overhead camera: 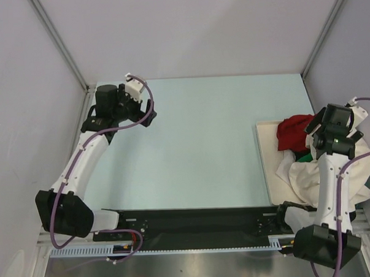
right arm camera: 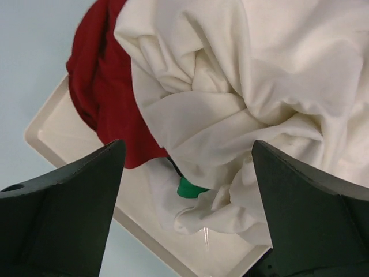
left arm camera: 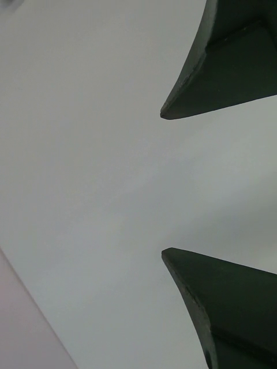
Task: Fold and stack the t-shirts
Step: Grab the tshirt from the pile, then move the tshirt to the center of the board
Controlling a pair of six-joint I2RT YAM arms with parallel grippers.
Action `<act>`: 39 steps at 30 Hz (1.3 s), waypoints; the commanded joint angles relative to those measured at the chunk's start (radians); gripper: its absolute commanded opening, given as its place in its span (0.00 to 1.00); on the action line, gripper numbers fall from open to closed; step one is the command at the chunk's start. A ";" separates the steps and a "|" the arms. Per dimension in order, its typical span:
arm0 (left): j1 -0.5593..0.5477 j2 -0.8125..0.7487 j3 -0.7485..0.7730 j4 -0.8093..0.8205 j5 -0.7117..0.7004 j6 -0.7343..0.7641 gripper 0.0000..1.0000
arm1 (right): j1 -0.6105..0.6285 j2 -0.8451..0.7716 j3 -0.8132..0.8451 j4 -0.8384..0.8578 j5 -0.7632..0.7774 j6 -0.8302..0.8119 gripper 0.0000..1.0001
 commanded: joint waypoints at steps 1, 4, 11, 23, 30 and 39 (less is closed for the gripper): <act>-0.002 0.005 0.086 -0.269 0.068 0.085 1.00 | -0.030 0.062 0.012 -0.025 -0.045 -0.025 0.96; -0.002 0.043 0.138 -0.371 0.058 0.125 1.00 | -0.030 0.123 0.023 -0.033 0.025 -0.033 0.90; 0.000 0.071 0.172 -0.433 0.084 0.190 1.00 | -0.021 0.215 0.008 -0.024 0.083 -0.031 0.60; 0.000 0.100 0.244 -0.471 0.105 0.188 1.00 | 0.017 0.079 0.228 -0.071 0.061 -0.039 0.00; 0.058 0.105 0.240 -0.397 0.130 0.115 1.00 | 0.262 0.180 0.653 -0.041 -0.087 -0.031 0.00; 0.178 0.057 0.223 -0.350 0.137 0.059 1.00 | 0.929 0.565 1.320 0.087 -0.044 -0.226 0.00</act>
